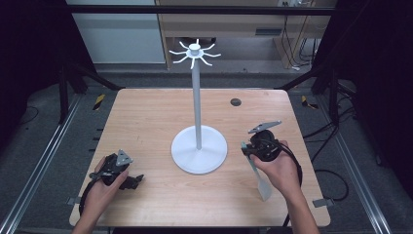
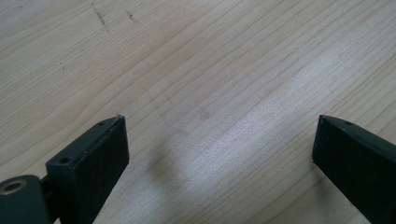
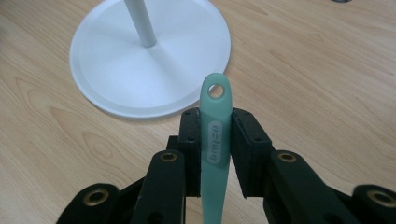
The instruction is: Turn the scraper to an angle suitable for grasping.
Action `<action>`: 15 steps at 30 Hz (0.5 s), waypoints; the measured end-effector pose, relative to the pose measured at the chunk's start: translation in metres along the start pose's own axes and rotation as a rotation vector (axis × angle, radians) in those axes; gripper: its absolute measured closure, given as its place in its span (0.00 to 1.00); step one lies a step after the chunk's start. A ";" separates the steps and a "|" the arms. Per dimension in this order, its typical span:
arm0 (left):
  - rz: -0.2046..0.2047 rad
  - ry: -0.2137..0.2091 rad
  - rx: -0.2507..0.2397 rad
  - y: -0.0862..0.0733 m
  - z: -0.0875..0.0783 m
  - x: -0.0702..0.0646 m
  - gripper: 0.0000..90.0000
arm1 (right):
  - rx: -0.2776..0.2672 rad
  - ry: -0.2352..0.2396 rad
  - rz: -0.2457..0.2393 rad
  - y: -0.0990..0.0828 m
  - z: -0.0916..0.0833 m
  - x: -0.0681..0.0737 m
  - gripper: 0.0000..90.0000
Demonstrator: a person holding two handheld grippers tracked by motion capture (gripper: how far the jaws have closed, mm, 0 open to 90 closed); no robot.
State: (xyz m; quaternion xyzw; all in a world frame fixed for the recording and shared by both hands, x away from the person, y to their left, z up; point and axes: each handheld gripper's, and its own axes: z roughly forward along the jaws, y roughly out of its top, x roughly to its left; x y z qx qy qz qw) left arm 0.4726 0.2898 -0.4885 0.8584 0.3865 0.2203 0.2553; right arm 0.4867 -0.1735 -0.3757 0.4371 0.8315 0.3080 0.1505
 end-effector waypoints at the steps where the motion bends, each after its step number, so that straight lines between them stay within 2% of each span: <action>1: -0.001 -0.001 -0.002 0.000 0.000 0.000 0.04 | -0.016 0.002 -0.001 0.002 -0.005 -0.001 0.83; 11: -0.003 0.000 -0.001 0.000 0.000 0.000 0.04 | -0.098 -0.016 0.003 0.010 -0.025 -0.005 0.83; 15: -0.003 0.000 -0.001 0.000 0.000 0.000 0.04 | -0.158 -0.027 0.004 0.016 -0.036 -0.004 0.83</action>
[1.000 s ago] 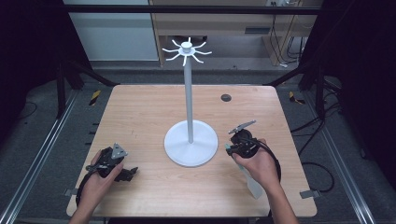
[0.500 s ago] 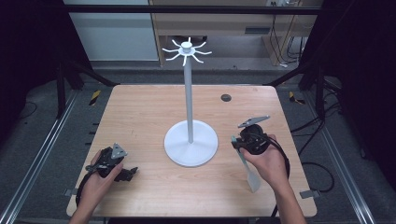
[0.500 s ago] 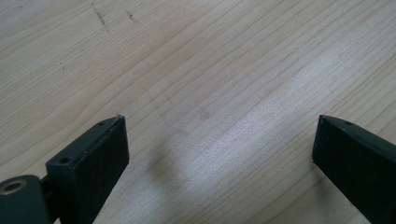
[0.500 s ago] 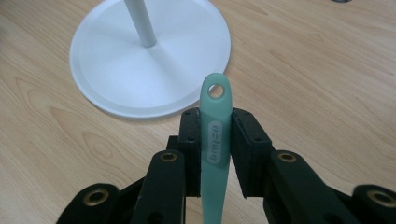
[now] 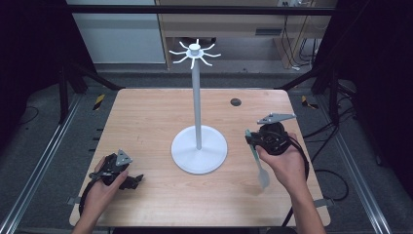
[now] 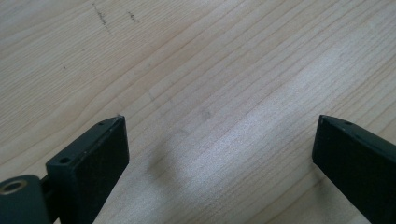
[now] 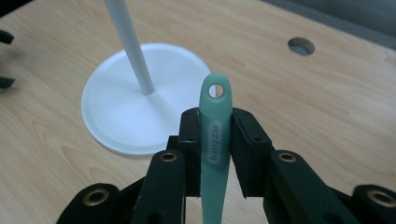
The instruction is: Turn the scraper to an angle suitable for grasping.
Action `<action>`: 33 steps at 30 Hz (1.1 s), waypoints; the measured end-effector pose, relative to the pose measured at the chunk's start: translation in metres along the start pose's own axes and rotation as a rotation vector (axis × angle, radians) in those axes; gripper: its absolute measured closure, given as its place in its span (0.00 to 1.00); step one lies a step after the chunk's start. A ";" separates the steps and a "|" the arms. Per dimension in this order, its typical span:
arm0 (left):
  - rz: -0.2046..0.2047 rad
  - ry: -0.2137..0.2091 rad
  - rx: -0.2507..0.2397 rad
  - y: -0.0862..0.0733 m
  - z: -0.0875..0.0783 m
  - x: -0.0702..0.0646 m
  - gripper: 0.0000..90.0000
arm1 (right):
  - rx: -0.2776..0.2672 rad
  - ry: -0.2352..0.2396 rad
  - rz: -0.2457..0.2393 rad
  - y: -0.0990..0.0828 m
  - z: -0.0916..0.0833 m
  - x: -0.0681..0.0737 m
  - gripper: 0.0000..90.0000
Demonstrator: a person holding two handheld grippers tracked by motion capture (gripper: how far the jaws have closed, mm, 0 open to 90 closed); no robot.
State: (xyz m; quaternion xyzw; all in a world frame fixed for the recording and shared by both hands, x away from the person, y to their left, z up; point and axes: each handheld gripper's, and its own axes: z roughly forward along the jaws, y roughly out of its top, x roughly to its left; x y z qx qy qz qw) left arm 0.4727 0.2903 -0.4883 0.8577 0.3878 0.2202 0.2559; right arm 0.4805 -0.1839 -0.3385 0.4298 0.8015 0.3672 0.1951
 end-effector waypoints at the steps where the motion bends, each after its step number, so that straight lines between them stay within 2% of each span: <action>1: 0.000 0.000 0.000 0.000 0.000 0.000 0.04 | -0.011 0.002 0.005 0.002 -0.003 0.000 0.83; 17: -0.001 -0.002 -0.002 0.000 0.000 0.000 0.04 | -0.142 -0.022 -0.004 0.017 -0.017 0.005 0.83; 33: -0.003 -0.006 0.001 -0.001 0.001 0.000 0.04 | -0.213 -0.004 -0.014 0.036 -0.030 0.013 0.83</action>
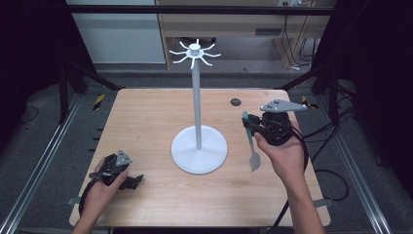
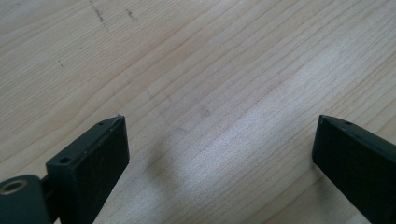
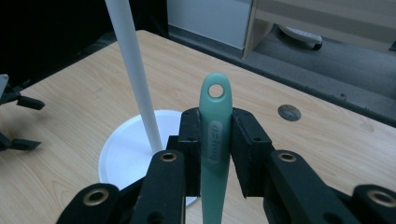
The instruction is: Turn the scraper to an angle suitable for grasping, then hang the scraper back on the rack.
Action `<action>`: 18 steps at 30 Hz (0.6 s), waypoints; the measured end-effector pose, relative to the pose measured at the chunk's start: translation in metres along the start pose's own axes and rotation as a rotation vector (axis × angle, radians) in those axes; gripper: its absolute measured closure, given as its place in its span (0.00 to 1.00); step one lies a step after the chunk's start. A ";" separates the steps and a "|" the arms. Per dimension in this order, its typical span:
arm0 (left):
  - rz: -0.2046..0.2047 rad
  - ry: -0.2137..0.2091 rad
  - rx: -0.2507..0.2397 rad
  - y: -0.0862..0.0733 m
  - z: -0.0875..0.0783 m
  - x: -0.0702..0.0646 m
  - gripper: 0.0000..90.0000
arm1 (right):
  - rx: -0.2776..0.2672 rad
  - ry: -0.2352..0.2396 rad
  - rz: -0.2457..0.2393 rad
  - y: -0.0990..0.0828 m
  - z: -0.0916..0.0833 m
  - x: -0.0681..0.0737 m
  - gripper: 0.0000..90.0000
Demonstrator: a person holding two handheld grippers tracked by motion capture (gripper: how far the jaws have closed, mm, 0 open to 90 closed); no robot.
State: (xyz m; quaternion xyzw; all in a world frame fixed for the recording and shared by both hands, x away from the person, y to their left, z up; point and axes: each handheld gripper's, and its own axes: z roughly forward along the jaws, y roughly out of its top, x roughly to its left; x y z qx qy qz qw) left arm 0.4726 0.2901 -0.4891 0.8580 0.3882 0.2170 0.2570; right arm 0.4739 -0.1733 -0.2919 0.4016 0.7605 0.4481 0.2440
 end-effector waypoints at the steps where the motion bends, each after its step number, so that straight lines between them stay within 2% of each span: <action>1: 0.000 0.000 -0.001 0.000 0.000 0.000 0.04 | -0.002 0.001 -0.003 0.002 -0.001 0.001 0.83; 18: 0.002 0.002 -0.001 0.000 0.000 0.000 0.04 | -0.077 0.013 -0.013 0.029 -0.009 0.011 0.83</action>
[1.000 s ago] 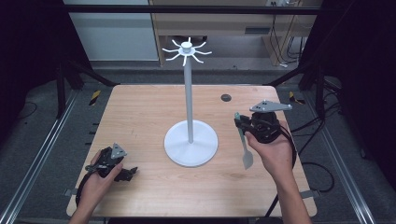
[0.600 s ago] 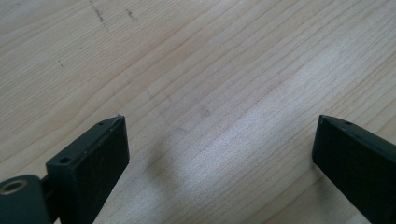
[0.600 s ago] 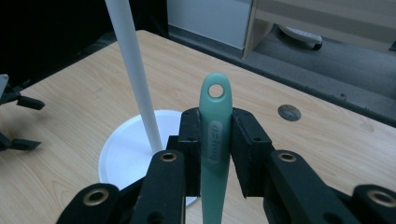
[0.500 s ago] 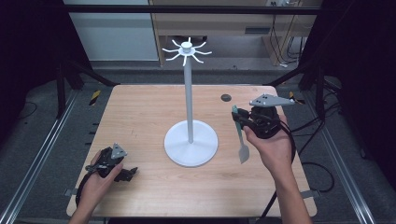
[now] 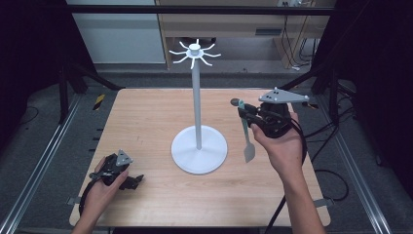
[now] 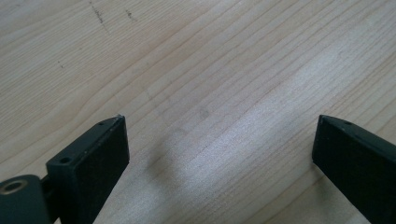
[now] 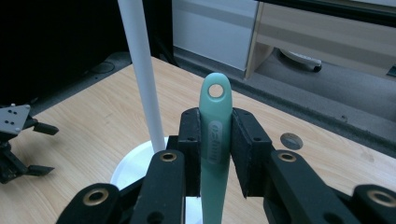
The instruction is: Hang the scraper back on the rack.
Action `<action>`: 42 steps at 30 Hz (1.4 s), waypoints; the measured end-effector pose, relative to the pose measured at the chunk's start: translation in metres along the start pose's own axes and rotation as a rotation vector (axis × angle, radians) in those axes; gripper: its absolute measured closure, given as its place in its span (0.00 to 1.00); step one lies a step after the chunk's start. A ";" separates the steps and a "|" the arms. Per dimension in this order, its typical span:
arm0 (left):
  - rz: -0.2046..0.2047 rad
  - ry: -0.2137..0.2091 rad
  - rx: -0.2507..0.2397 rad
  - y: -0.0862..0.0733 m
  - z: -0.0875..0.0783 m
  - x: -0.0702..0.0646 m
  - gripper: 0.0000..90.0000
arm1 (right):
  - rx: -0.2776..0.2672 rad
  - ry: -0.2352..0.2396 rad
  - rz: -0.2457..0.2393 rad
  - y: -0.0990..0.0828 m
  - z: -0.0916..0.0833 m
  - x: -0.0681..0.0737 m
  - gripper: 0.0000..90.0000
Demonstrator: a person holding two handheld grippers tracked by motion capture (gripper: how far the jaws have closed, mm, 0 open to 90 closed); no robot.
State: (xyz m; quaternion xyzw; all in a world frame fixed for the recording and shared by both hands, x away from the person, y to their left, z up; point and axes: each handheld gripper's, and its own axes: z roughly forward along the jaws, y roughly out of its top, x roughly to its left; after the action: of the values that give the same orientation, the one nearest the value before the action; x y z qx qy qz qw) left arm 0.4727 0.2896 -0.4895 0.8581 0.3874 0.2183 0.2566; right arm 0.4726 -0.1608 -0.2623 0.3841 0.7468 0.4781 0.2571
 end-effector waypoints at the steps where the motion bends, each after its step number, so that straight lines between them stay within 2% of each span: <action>1: 0.001 0.000 0.000 0.000 0.000 0.000 0.04 | 0.000 0.000 0.001 0.002 0.000 0.001 0.83; 3: 0.003 -0.001 0.001 0.000 0.000 0.000 0.04 | -0.006 0.000 -0.014 0.005 0.000 0.003 0.83; 14: 0.001 -0.001 0.001 0.000 0.000 0.000 0.04 | -0.031 0.013 -0.013 0.016 0.001 0.009 0.83; 21: -0.001 -0.001 0.001 0.000 0.000 0.000 0.04 | -0.064 0.033 0.016 0.024 0.000 0.010 0.83; 30: 0.002 0.001 0.003 0.000 0.000 0.000 0.04 | -0.079 0.030 0.002 0.033 0.000 0.014 0.83; 34: -0.001 0.001 0.001 0.000 0.000 0.000 0.04 | -0.102 0.051 0.024 0.038 -0.003 0.016 0.83; 42: -0.002 0.002 0.001 0.000 0.000 0.000 0.04 | -0.113 0.043 0.006 0.046 -0.006 0.019 0.83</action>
State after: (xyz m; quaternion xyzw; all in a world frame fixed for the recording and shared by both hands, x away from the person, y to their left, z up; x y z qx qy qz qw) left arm 0.4727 0.2896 -0.4897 0.8576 0.3886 0.2188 0.2561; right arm 0.4727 -0.1370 -0.2183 0.3607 0.7229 0.5286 0.2607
